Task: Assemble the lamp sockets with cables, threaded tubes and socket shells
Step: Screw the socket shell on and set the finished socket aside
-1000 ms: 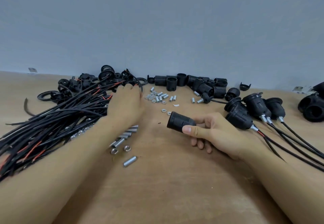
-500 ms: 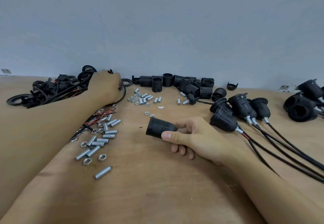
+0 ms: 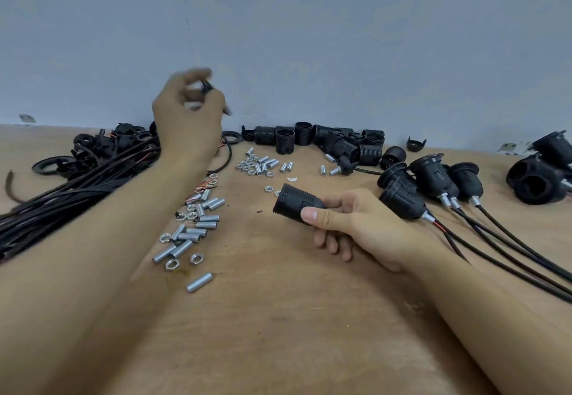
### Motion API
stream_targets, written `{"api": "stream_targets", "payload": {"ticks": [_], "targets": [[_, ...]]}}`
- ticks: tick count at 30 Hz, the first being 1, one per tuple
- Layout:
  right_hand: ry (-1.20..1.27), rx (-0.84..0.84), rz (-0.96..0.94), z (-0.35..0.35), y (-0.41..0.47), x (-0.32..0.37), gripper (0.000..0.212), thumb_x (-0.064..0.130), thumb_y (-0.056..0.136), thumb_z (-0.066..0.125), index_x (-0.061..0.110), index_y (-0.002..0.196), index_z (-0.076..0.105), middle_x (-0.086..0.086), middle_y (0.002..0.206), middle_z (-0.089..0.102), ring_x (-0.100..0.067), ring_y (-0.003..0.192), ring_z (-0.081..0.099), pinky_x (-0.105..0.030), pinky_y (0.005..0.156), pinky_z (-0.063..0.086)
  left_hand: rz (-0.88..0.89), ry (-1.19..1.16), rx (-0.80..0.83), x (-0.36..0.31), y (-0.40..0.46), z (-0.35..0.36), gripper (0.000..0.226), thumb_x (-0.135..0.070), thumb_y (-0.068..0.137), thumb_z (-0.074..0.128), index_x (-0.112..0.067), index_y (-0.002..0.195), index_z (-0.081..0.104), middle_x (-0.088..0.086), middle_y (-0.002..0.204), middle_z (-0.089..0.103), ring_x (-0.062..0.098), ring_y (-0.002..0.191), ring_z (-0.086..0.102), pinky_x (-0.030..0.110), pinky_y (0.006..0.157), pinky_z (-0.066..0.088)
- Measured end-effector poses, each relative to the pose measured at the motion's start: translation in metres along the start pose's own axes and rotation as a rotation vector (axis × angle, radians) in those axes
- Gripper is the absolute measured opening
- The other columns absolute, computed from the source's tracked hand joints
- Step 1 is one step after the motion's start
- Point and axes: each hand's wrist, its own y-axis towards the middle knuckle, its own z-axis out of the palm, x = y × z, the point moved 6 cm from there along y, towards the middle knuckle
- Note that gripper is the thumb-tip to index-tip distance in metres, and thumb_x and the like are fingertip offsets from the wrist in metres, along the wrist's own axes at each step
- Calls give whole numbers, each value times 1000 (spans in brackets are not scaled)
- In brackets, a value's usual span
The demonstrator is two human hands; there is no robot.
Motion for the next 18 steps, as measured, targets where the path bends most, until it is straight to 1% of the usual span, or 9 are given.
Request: {"api": "stream_targets", "payload": {"ticks": [2,4,6,8,10,11,13,15,18], "targets": [[11,-15,-5,-2,1,-1,44,44,70,72,12,100,72,-7,66,65,-12,48,49,-20,36,39,-272,-309,92,9,-38,11,30,3,89,43,-13,104,63,1,63,67,20,68,70,34,77,61],[20,-29,-15,-3,1,-1,39,43,71,72,12,96,71,-8,67,64,-15,49,49,-21,36,39,-579,-551,163,24,-77,23,31,6,90,37,-7,100,63,3,59,63,15,56,64,31,66,60],[10,-27,-20,-3,1,-3,39,40,69,74,13,97,72,-8,66,63,-14,49,48,-21,36,39,-751,-542,207,37,-104,28,35,4,89,32,-7,92,65,4,62,57,11,51,56,23,52,51],[-7,-19,-38,-1,0,-3,43,40,69,74,13,102,73,-8,65,62,-13,48,47,-21,36,38,-690,-302,249,41,-112,27,32,-3,92,36,-14,85,65,1,67,55,12,59,51,26,55,42],[6,-14,-79,-1,0,0,34,40,72,72,16,97,74,-8,65,62,-14,48,48,-21,37,39,-486,-55,296,36,-110,26,21,-18,97,50,-20,81,63,-7,67,59,8,61,51,29,62,40],[14,-15,-101,0,-1,2,26,39,74,70,20,91,74,-9,66,62,-15,49,48,-22,37,39,-392,-4,329,32,-110,28,16,-24,97,55,-22,82,60,-9,66,60,6,59,50,30,64,39],[25,-34,-140,-1,-3,5,11,36,80,68,27,81,73,-7,64,60,-17,50,48,-24,39,39,-261,38,393,29,-110,31,12,-30,97,57,-25,86,56,-8,65,60,7,53,45,33,61,38],[40,-70,-183,-4,-3,6,10,30,86,70,26,77,72,-6,63,59,-18,50,48,-27,41,38,-215,37,398,29,-110,32,9,-31,95,51,-31,88,57,-11,59,56,9,50,42,35,58,35],[68,-135,-240,-7,-5,10,9,31,85,66,26,81,72,-6,63,59,-19,51,48,-28,44,37,-134,53,409,27,-108,31,21,-32,95,42,-35,96,63,-15,61,54,11,55,44,33,57,33]]}}
